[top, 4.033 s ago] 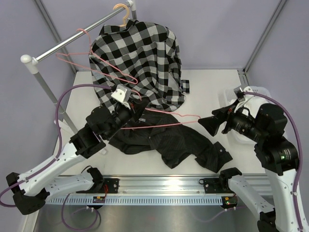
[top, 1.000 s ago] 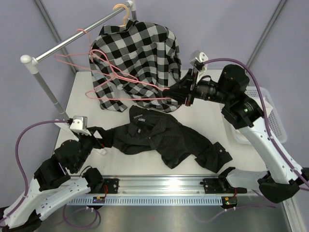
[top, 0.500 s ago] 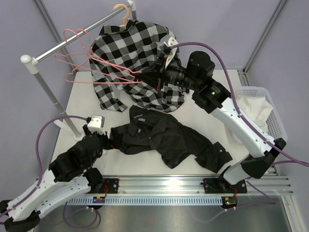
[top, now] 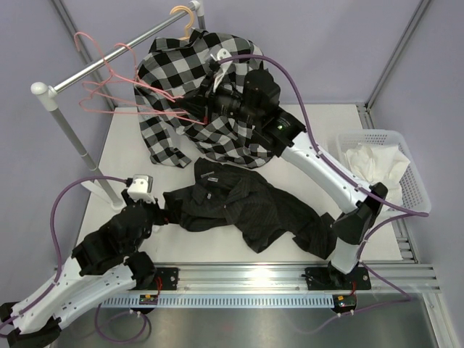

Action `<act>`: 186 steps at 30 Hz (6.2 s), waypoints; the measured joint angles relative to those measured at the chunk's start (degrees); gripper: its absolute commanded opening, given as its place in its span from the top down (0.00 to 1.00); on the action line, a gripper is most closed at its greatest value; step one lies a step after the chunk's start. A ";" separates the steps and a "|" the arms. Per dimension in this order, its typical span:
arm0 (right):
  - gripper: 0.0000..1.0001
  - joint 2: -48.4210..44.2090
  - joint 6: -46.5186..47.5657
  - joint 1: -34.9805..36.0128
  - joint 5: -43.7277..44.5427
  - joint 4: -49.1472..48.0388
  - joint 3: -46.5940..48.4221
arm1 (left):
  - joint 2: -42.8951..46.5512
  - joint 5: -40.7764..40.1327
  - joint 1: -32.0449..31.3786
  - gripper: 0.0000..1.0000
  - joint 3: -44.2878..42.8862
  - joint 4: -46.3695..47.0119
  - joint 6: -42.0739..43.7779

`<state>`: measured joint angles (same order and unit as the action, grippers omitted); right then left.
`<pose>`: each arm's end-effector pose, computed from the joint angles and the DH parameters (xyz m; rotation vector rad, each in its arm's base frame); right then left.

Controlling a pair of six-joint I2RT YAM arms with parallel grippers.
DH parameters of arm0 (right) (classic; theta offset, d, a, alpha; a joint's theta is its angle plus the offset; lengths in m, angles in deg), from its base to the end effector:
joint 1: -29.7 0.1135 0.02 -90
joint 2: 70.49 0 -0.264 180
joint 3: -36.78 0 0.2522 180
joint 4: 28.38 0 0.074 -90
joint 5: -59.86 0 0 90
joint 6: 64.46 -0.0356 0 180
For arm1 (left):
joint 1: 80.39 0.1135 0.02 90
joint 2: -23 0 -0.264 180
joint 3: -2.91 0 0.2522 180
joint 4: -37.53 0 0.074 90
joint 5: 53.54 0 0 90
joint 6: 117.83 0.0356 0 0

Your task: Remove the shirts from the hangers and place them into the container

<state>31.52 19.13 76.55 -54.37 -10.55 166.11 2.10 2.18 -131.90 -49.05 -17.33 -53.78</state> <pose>0.2656 0.3047 0.5050 -0.8525 1.2429 1.0537 0.0680 -0.0533 0.2961 0.0474 1.9228 -0.3154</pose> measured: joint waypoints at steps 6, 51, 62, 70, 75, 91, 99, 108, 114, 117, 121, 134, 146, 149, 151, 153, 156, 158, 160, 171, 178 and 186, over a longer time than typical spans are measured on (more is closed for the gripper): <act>1.00 3.54 -0.33 1.18 1.25 -0.92 -0.15 | 0.50 -0.39 -0.02 0.01 0.35 -0.04 -0.07; 0.01 -14.38 -15.23 2.78 28.37 16.76 -53.46 | 0.59 -0.70 0.09 0.01 0.35 -0.02 -0.09; 0.01 2.25 -27.23 3.10 30.75 10.19 -51.98 | 0.59 -0.68 0.48 0.01 0.35 -0.02 -0.11; 0.83 4.79 -31.15 3.28 34.84 11.23 -50.66 | 0.59 -0.68 0.79 0.01 0.35 -0.02 -0.11; 1.00 4.72 -31.47 3.28 34.62 10.43 -51.15 | 0.59 -0.68 1.01 0.01 0.35 -0.02 -0.11; 1.00 -31.21 -24.94 -12.50 36.70 22.08 -43.12 | 0.68 -0.63 1.03 0.01 0.35 -0.02 -0.09; 1.00 -34.34 -17.29 -22.64 42.56 28.65 -19.28 | 0.70 -0.52 1.03 0.01 0.35 -0.02 -0.09; 1.00 -30.60 -4.11 -26.77 49.24 25.53 4.96 | 1.31 -0.15 1.18 0.01 0.37 -0.02 -0.09; 1.00 -27.19 10.05 -27.91 54.47 15.58 15.10 | 1.33 0.07 1.22 0.01 0.37 -0.02 -0.09; 1.00 -26.12 17.14 -29.16 56.61 9.27 16.00 | 1.33 0.15 1.22 0.01 0.37 -0.02 -0.09; 1.00 -24.98 24.26 -32.35 57.70 1.36 14.97 | 1.31 0.44 1.22 0.01 0.37 -0.02 -0.09; 1.00 -24.94 18.51 -55.06 48.26 -6.58 -5.88 | 1.31 0.70 1.22 0.01 0.37 0.00 -0.28; 1.00 -21.86 12.11 -59.19 40.98 -6.43 -12.74 | 1.31 0.85 1.22 0.01 0.37 -0.02 -0.66; 1.00 -21.00 11.96 -59.19 39.93 -6.60 -11.54 | 1.31 0.83 1.22 0.01 0.37 -0.02 -0.68; 1.00 -20.55 11.96 -59.19 39.54 -7.13 -11.21 | 1.31 0.85 1.22 0.01 0.37 0.00 -0.68; 1.00 -20.26 11.93 -59.19 39.52 -7.41 -11.23 | 1.31 0.83 1.22 0.01 0.37 -0.02 -0.68; 1.00 -20.81 11.89 -59.21 39.54 -8.79 -13.84 | 1.33 0.85 1.22 0.01 0.37 -0.02 -0.68; 1.00 -22.29 11.72 -59.21 39.58 -9.33 -17.57 | 1.33 0.85 1.22 0.01 0.37 -0.02 -0.68; 1.00 -24.30 11.43 -59.23 39.80 -9.25 -21.88 | 1.33 0.90 1.22 0.01 0.37 0.00 -0.68; 1.00 -38.10 8.17 -59.23 47.08 -8.74 -43.52 | 2.64 1.68 1.25 0.01 0.37 -0.02 -0.63; 1.00 -45.03 -1.27 -59.58 55.39 -3.58 -54.80 | 3.93 2.62 1.29 0.01 0.37 0.00 -0.63; 1.00 -48.48 -11.45 -60.48 59.36 4.24 -61.72 | 4.74 3.10 1.29 0.01 0.37 0.00 -0.63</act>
<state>-16.96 7.67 16.07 4.99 -6.31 104.38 6.84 5.29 -130.61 -48.67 -17.33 -54.41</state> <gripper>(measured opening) 0.053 0.988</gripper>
